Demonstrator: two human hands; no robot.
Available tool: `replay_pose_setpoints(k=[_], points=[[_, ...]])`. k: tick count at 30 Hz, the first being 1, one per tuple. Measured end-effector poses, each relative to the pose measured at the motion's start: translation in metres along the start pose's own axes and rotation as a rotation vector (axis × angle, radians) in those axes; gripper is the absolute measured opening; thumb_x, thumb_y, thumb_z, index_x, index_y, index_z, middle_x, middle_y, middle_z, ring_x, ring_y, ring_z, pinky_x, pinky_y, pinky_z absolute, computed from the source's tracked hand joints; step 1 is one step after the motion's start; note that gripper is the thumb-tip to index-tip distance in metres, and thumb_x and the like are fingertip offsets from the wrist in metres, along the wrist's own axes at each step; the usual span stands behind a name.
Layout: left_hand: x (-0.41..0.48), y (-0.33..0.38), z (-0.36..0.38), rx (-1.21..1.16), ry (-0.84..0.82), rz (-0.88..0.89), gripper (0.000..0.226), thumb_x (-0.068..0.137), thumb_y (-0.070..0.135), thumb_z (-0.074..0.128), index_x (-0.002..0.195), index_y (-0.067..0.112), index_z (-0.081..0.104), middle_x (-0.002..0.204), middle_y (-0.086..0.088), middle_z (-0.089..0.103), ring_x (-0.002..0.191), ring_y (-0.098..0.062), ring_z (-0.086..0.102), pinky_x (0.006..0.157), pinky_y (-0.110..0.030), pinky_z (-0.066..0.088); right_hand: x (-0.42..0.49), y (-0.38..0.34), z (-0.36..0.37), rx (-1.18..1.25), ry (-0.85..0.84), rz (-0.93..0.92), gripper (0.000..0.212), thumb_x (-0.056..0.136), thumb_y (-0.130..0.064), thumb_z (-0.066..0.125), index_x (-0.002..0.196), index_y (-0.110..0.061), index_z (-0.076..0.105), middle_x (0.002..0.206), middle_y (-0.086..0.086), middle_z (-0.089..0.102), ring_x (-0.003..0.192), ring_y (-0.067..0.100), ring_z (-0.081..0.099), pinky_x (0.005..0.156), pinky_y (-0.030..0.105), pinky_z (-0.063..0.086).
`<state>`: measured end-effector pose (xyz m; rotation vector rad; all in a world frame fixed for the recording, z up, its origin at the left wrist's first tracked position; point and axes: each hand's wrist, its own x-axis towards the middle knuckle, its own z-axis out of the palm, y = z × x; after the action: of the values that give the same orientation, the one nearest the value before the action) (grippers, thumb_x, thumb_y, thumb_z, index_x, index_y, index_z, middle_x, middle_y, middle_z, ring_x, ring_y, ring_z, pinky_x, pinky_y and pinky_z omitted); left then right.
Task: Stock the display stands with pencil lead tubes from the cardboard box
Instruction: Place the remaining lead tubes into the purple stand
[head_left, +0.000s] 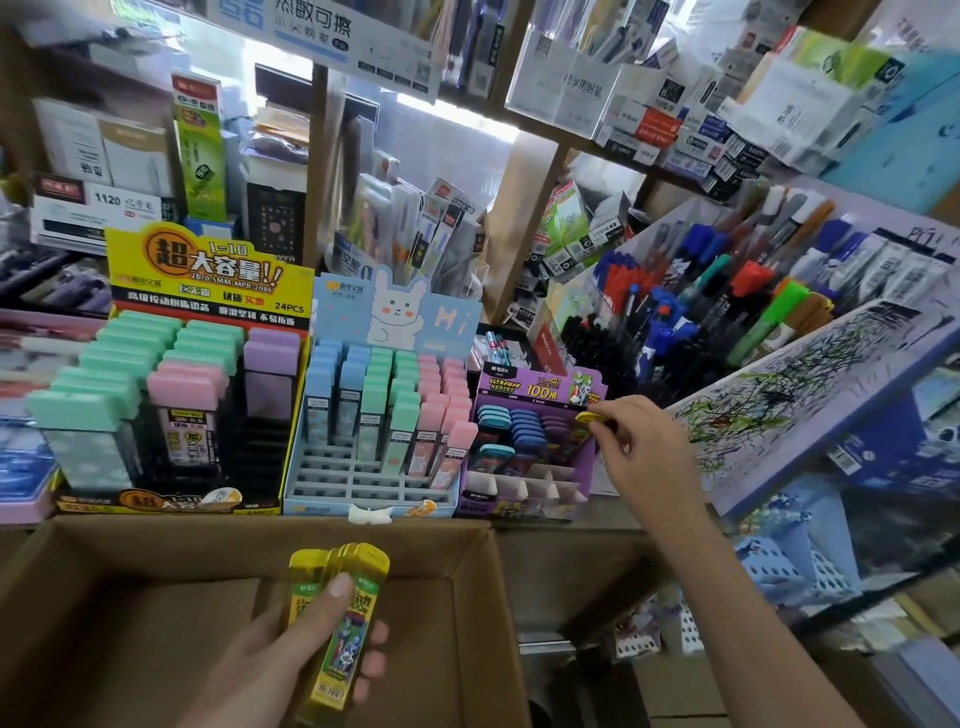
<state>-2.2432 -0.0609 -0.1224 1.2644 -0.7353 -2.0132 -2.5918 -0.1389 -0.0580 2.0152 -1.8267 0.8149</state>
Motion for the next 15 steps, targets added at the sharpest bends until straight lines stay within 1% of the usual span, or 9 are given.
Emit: replay_pose_setpoints(k=[1, 3, 6, 8, 11, 15], points=[[-0.002, 0.001, 0.0, 0.014, -0.007, -0.002, 0.059, 0.074, 0.041, 0.073, 0.102, -0.011, 0.074, 0.09, -0.032, 0.075, 0.066, -0.037, 0.072, 0.065, -0.042, 0.055, 0.001, 0.0, 0.001, -0.023, 0.002, -0.004, 0.016, 0.092, -0.008, 0.073, 0.108, -0.005, 0.076, 0.099, 0.004, 0.069, 0.084, 0.014, 0.061, 0.07, 0.03, 0.057], [-0.004, 0.003, 0.002, 0.037, -0.016, -0.002, 0.059, 0.075, 0.042, 0.072, 0.099, -0.011, 0.076, 0.088, -0.031, 0.075, 0.064, -0.036, 0.072, 0.065, -0.04, 0.054, 0.002, -0.001, 0.003, -0.079, 0.003, -0.008, 0.016, 0.091, -0.01, 0.075, 0.105, -0.004, 0.077, 0.098, 0.006, 0.068, 0.088, 0.02, 0.063, 0.071, 0.035, 0.058], [-0.006, 0.006, 0.005, 0.055, -0.016, 0.0, 0.058, 0.075, 0.043, 0.071, 0.095, -0.011, 0.077, 0.087, -0.032, 0.074, 0.063, -0.036, 0.071, 0.064, -0.04, 0.054, 0.002, -0.003, 0.008, -0.156, 0.017, -0.015, 0.012, 0.087, -0.009, 0.08, 0.096, -0.002, 0.079, 0.093, 0.007, 0.066, 0.087, 0.025, 0.061, 0.068, 0.038, 0.056], [-0.009, 0.006, 0.006, 0.034, -0.042, 0.008, 0.055, 0.079, 0.04, 0.071, 0.095, -0.012, 0.076, 0.087, -0.034, 0.073, 0.063, -0.036, 0.071, 0.06, -0.039, 0.055, 0.002, -0.005, 0.011, -0.178, 0.036, -0.003, 0.01, 0.085, -0.009, 0.082, 0.091, -0.002, 0.078, 0.089, 0.006, 0.065, 0.085, 0.025, 0.058, 0.066, 0.038, 0.054], [-0.006, 0.005, 0.003, 0.0, -0.041, -0.013, 0.054, 0.081, 0.04, 0.07, 0.094, -0.013, 0.077, 0.089, -0.036, 0.073, 0.064, -0.038, 0.071, 0.059, -0.04, 0.057, 0.001, -0.007, 0.01, -0.169, 0.047, 0.024, 0.01, 0.083, -0.009, 0.082, 0.089, -0.004, 0.076, 0.089, 0.005, 0.062, 0.086, 0.024, 0.056, 0.066, 0.035, 0.052], [0.0, 0.006, -0.001, -0.089, -0.044, -0.067, 0.053, 0.086, 0.033, 0.067, 0.104, -0.016, 0.073, 0.095, -0.039, 0.071, 0.067, -0.042, 0.072, 0.051, -0.038, 0.06, -0.001, -0.014, 0.002, -0.114, 0.035, 0.08, 0.008, 0.087, -0.008, 0.078, 0.094, -0.007, 0.074, 0.093, 0.003, 0.062, 0.092, 0.022, 0.057, 0.074, 0.033, 0.052]])
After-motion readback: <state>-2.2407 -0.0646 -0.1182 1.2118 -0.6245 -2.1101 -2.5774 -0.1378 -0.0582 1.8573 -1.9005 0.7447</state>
